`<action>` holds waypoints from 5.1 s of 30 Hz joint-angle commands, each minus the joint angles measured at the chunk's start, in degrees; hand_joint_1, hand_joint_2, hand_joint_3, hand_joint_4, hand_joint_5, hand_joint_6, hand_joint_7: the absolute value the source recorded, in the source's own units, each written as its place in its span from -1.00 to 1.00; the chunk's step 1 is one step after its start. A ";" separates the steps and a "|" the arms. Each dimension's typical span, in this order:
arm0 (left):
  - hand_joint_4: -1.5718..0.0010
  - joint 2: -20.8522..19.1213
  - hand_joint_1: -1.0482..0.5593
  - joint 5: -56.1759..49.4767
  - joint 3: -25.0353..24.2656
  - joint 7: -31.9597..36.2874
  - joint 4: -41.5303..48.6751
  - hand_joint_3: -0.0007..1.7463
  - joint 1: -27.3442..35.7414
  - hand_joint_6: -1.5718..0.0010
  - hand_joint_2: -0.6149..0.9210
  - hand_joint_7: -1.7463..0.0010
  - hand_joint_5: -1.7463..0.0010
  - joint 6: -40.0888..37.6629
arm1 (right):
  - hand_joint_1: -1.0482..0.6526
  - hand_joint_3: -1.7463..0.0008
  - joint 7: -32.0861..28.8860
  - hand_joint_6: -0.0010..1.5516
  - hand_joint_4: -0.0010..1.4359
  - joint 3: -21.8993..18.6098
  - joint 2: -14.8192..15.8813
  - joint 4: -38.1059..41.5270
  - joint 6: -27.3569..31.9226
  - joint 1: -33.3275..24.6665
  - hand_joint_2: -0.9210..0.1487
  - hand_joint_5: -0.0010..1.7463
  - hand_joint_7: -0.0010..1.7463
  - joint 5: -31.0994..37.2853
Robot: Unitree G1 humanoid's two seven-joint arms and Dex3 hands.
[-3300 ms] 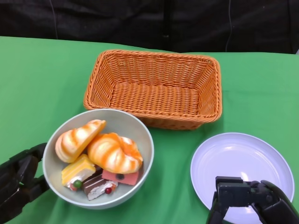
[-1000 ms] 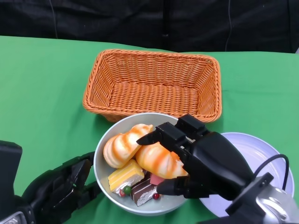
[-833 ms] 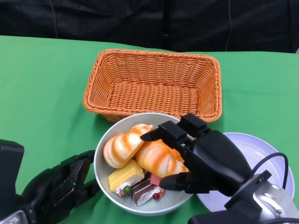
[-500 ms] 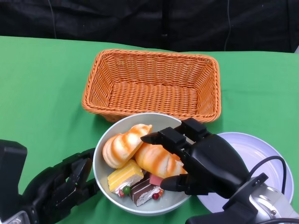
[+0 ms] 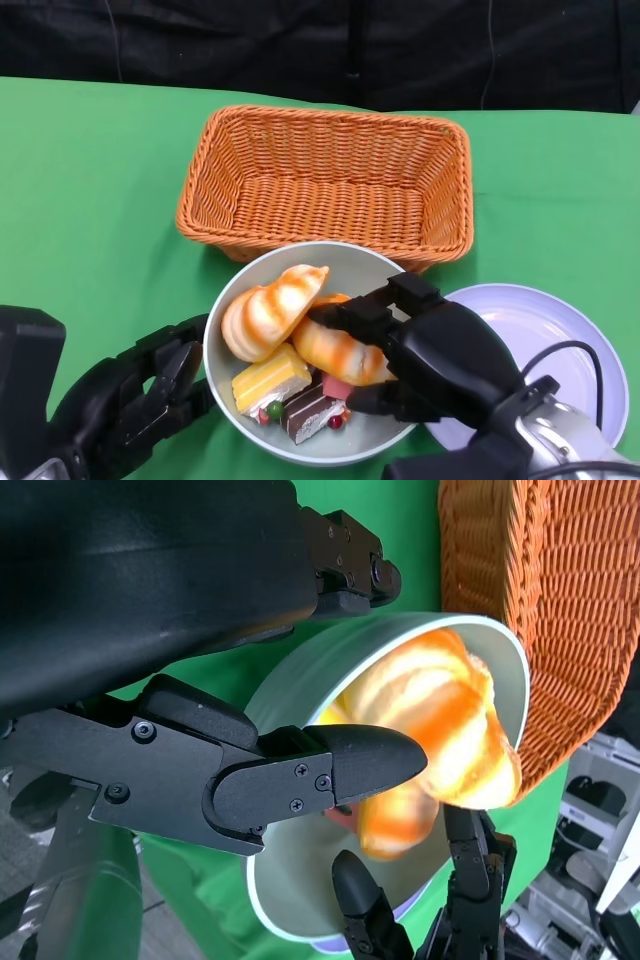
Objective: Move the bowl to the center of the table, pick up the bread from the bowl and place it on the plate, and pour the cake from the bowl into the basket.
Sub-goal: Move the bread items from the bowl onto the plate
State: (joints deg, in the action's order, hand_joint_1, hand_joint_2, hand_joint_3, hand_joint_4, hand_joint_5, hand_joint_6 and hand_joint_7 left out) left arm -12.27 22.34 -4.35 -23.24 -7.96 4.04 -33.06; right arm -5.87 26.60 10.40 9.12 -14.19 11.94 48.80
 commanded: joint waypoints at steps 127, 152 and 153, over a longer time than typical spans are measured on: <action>0.85 -0.34 -0.60 0.08 -1.34 -0.53 0.26 -0.30 0.81 0.62 1.00 1.00 0.27 3.20 | -0.29 0.97 3.88 -0.44 -0.52 -14.06 20.98 5.79 -15.64 -2.92 -1.00 -0.67 -1.00 -13.76; 0.86 -0.68 -0.60 0.07 -1.09 -0.41 0.28 -0.29 0.62 0.62 1.00 0.99 0.26 3.21 | -0.74 0.76 22.20 -0.81 -0.87 -16.60 23.02 -11.71 -6.76 -7.47 -1.00 -0.83 -0.98 -20.85; 0.86 -0.69 -0.60 0.11 -1.12 -0.39 0.30 -0.29 0.59 0.61 1.00 0.99 0.26 3.11 | -0.73 0.74 21.97 -0.79 -0.83 -16.86 23.01 -12.36 -6.71 -7.54 -1.00 -0.81 -0.97 -20.43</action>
State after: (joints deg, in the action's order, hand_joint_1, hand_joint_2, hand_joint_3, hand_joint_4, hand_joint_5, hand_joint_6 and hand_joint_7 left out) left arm -11.84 22.44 -5.17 -23.33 -7.38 4.51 -29.63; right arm 17.11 11.07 32.33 -1.68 -20.56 4.75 28.15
